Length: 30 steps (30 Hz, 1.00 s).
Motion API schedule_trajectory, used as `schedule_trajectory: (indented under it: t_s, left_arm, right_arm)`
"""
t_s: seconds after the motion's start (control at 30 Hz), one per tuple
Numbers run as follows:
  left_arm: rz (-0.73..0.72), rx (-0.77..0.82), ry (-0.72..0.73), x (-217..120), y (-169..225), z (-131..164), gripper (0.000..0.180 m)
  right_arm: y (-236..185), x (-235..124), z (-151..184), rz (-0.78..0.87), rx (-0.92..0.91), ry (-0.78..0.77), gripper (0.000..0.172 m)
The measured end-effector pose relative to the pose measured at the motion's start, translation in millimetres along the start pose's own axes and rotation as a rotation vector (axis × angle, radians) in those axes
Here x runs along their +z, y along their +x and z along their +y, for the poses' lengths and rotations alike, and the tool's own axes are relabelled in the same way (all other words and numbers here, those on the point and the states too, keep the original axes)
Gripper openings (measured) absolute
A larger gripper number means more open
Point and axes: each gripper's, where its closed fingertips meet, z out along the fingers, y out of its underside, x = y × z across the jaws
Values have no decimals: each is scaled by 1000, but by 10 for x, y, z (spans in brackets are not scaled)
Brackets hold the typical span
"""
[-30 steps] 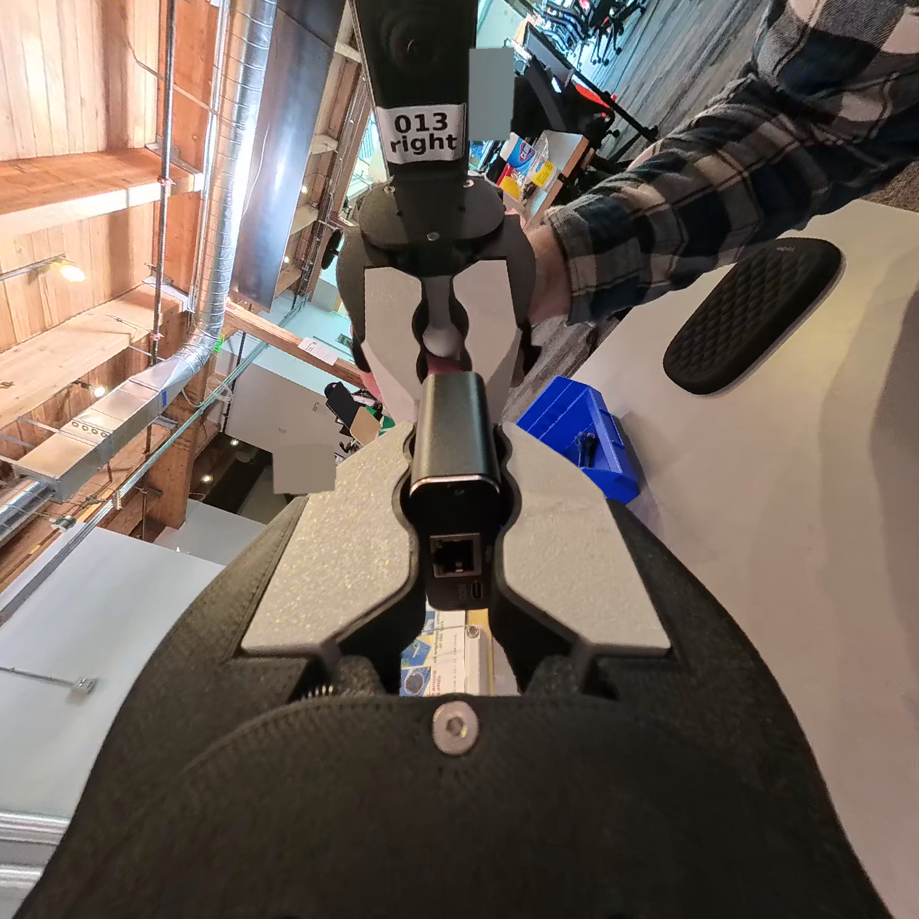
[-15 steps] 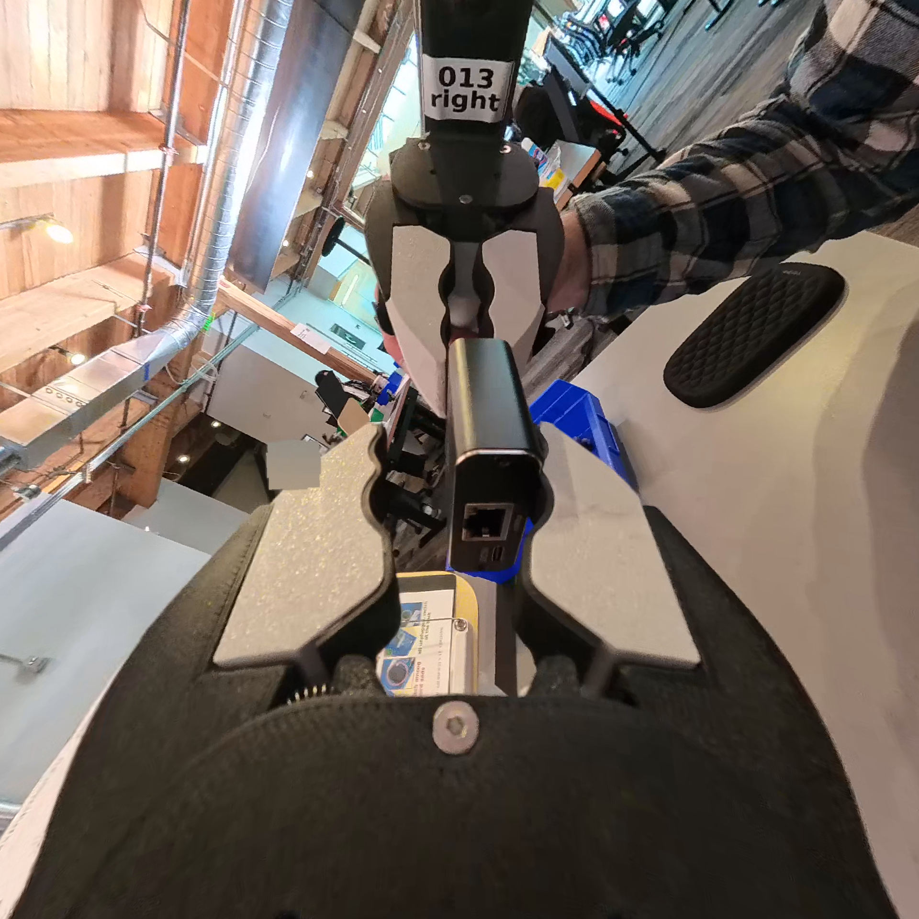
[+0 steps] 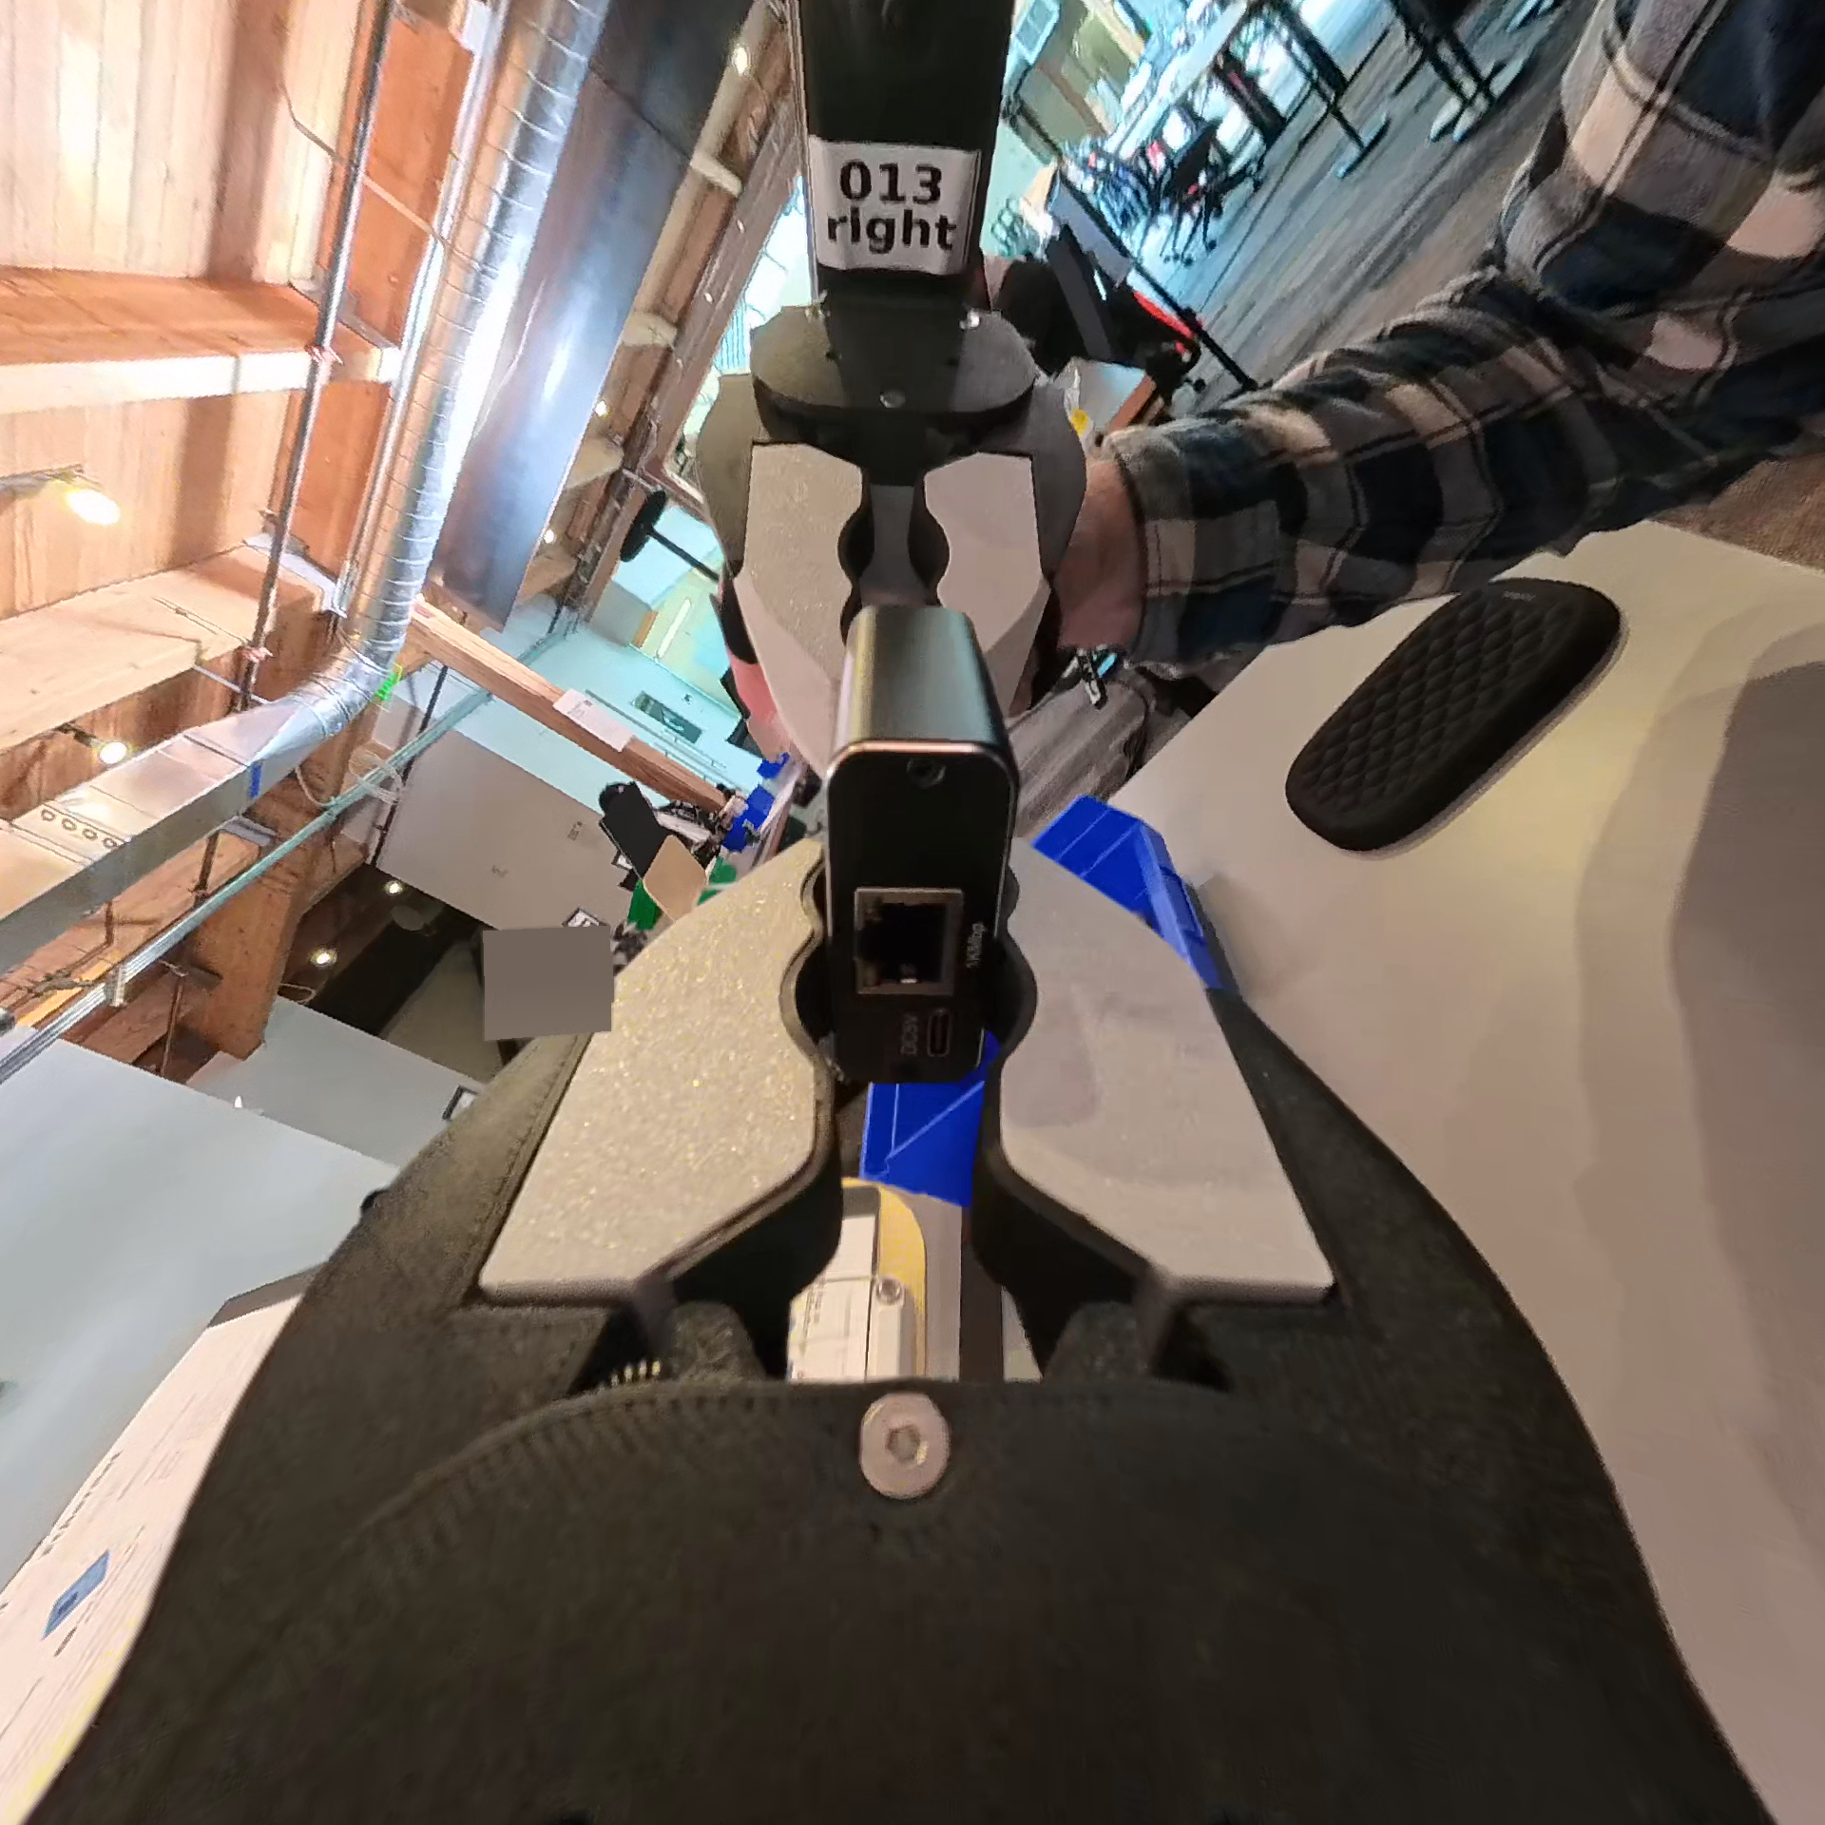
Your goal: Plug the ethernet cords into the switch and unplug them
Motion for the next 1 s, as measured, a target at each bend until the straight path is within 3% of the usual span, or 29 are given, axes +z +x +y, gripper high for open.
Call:
schedule_trajectory:
  t_s: [0.23,0.53,0.67,0.73,1.0]
  left_arm:
    - [-17,15,-16,20,-2,-2,33]
    - [-6,-2,10,30,31,-48,25]
    - [-3,-28,36,32,26,-62,26]
    - [0,-31,40,32,31,-62,26]
    - [9,-28,51,29,53,-78,26]
  right_arm:
    - [-8,-15,10,-6,2,-6,13]
    - [-15,-15,-9,-9,5,21,13]
    - [10,10,7,-9,28,24,27]
    - [-2,-12,-13,-18,23,42,14]
    - [-27,-15,-15,-37,17,30,13]
